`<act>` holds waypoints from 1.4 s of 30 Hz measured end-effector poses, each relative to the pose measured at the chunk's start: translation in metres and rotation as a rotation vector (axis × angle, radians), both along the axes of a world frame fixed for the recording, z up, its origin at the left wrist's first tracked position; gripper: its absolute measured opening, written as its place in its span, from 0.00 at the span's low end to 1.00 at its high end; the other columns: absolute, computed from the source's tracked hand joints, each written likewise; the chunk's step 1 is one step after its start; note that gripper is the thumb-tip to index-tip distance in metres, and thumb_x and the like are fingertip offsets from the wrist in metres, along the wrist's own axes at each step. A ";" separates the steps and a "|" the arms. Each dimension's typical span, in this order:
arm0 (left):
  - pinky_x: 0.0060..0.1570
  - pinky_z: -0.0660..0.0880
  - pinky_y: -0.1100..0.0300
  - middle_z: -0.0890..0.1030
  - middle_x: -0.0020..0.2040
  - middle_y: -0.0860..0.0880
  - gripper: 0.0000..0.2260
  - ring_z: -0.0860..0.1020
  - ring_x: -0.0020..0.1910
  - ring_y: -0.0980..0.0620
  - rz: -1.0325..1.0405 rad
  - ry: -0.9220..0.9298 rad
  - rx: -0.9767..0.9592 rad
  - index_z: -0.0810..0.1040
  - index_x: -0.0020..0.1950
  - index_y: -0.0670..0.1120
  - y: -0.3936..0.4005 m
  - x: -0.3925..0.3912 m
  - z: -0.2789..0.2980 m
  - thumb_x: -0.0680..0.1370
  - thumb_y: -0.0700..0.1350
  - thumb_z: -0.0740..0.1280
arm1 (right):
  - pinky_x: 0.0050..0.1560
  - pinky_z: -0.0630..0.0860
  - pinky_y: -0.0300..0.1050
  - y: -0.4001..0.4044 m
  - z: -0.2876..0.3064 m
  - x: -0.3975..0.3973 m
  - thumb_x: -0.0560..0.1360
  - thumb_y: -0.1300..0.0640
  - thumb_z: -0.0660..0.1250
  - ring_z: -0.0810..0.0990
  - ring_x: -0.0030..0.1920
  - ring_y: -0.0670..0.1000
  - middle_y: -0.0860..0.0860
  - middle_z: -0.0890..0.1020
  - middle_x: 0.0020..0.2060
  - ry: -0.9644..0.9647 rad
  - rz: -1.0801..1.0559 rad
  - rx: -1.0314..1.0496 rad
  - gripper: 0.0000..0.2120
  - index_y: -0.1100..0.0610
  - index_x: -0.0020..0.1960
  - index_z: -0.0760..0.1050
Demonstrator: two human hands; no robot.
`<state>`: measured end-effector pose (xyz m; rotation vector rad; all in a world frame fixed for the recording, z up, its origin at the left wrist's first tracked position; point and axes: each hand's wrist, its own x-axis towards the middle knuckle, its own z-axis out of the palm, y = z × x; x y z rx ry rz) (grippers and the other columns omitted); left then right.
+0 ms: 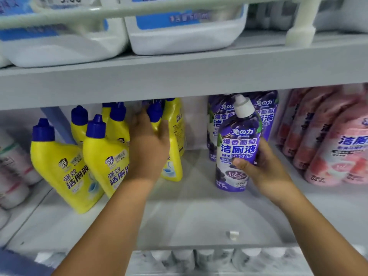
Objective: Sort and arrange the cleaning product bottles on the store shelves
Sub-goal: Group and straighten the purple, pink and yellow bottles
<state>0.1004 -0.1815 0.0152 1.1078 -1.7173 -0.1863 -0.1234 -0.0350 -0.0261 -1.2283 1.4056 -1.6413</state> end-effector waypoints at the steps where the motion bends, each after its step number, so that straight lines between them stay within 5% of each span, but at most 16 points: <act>1: 0.65 0.68 0.53 0.77 0.64 0.35 0.22 0.74 0.64 0.36 0.002 0.008 -0.022 0.74 0.68 0.36 0.001 0.004 0.000 0.81 0.51 0.63 | 0.62 0.79 0.56 0.000 -0.001 -0.002 0.71 0.63 0.75 0.84 0.58 0.52 0.50 0.86 0.57 -0.003 0.000 -0.009 0.23 0.45 0.61 0.75; 5: 0.63 0.66 0.60 0.78 0.60 0.36 0.17 0.76 0.61 0.39 0.009 0.030 -0.061 0.76 0.65 0.36 0.003 0.012 0.005 0.82 0.46 0.63 | 0.61 0.79 0.54 -0.001 0.000 -0.001 0.65 0.45 0.78 0.84 0.59 0.50 0.48 0.85 0.58 -0.013 0.014 -0.028 0.22 0.36 0.57 0.77; 10: 0.60 0.68 0.60 0.79 0.58 0.35 0.16 0.77 0.58 0.38 0.109 0.001 -0.092 0.76 0.65 0.35 -0.011 0.028 0.006 0.82 0.45 0.64 | 0.63 0.79 0.58 -0.006 -0.004 -0.008 0.74 0.64 0.74 0.84 0.59 0.50 0.47 0.85 0.57 0.031 0.031 -0.025 0.26 0.32 0.54 0.77; 13: 0.61 0.69 0.53 0.79 0.58 0.33 0.17 0.77 0.58 0.35 0.167 -0.049 -0.091 0.75 0.65 0.33 -0.023 0.038 0.009 0.82 0.44 0.63 | 0.63 0.78 0.59 -0.006 -0.003 -0.010 0.74 0.61 0.75 0.83 0.59 0.51 0.47 0.85 0.58 0.041 0.040 -0.016 0.25 0.31 0.55 0.76; 17: 0.64 0.67 0.59 0.77 0.62 0.33 0.17 0.76 0.62 0.35 0.194 -0.046 -0.106 0.73 0.67 0.32 -0.028 0.047 0.011 0.81 0.39 0.64 | 0.61 0.79 0.57 -0.008 -0.007 -0.009 0.74 0.60 0.75 0.83 0.59 0.49 0.44 0.85 0.57 0.064 0.007 -0.023 0.25 0.31 0.56 0.75; 22: 0.74 0.65 0.47 0.72 0.67 0.30 0.22 0.70 0.68 0.32 0.297 -0.103 -0.227 0.68 0.70 0.31 -0.012 0.034 0.022 0.78 0.38 0.60 | 0.59 0.79 0.51 -0.007 -0.008 -0.007 0.75 0.64 0.74 0.84 0.58 0.46 0.41 0.85 0.56 0.040 0.000 -0.018 0.25 0.34 0.58 0.75; 25: 0.73 0.67 0.45 0.74 0.66 0.31 0.21 0.71 0.68 0.33 0.096 -0.116 -0.360 0.69 0.70 0.31 0.007 0.004 0.032 0.79 0.38 0.65 | 0.57 0.80 0.47 -0.007 -0.008 -0.006 0.76 0.65 0.73 0.84 0.57 0.46 0.42 0.85 0.56 0.015 -0.007 -0.019 0.23 0.40 0.62 0.74; 27: 0.69 0.69 0.46 0.76 0.64 0.34 0.21 0.73 0.66 0.36 -0.034 0.016 -0.227 0.72 0.67 0.34 -0.004 -0.015 0.036 0.78 0.42 0.67 | 0.54 0.80 0.42 -0.006 -0.007 -0.003 0.76 0.65 0.73 0.84 0.57 0.46 0.41 0.85 0.56 0.003 -0.013 -0.025 0.23 0.42 0.62 0.74; 30: 0.65 0.73 0.46 0.80 0.62 0.36 0.25 0.76 0.63 0.36 0.053 0.216 0.062 0.75 0.64 0.36 -0.038 -0.029 0.036 0.74 0.51 0.65 | 0.51 0.80 0.39 -0.004 -0.006 0.000 0.76 0.66 0.72 0.84 0.56 0.45 0.41 0.85 0.54 -0.026 -0.015 -0.028 0.23 0.43 0.62 0.74; 33: 0.65 0.73 0.46 0.80 0.64 0.38 0.24 0.77 0.64 0.37 0.065 0.350 0.280 0.74 0.66 0.36 -0.064 -0.035 0.030 0.75 0.49 0.66 | 0.51 0.80 0.40 -0.004 -0.006 0.001 0.76 0.66 0.72 0.84 0.56 0.45 0.43 0.86 0.55 -0.039 -0.023 -0.027 0.23 0.43 0.62 0.74; 42: 0.66 0.71 0.53 0.77 0.66 0.38 0.20 0.76 0.66 0.39 0.126 0.324 0.281 0.73 0.68 0.37 -0.065 -0.044 0.015 0.77 0.40 0.69 | 0.55 0.81 0.47 -0.005 -0.010 -0.001 0.75 0.64 0.73 0.84 0.58 0.49 0.47 0.85 0.59 -0.076 -0.016 -0.014 0.25 0.43 0.65 0.73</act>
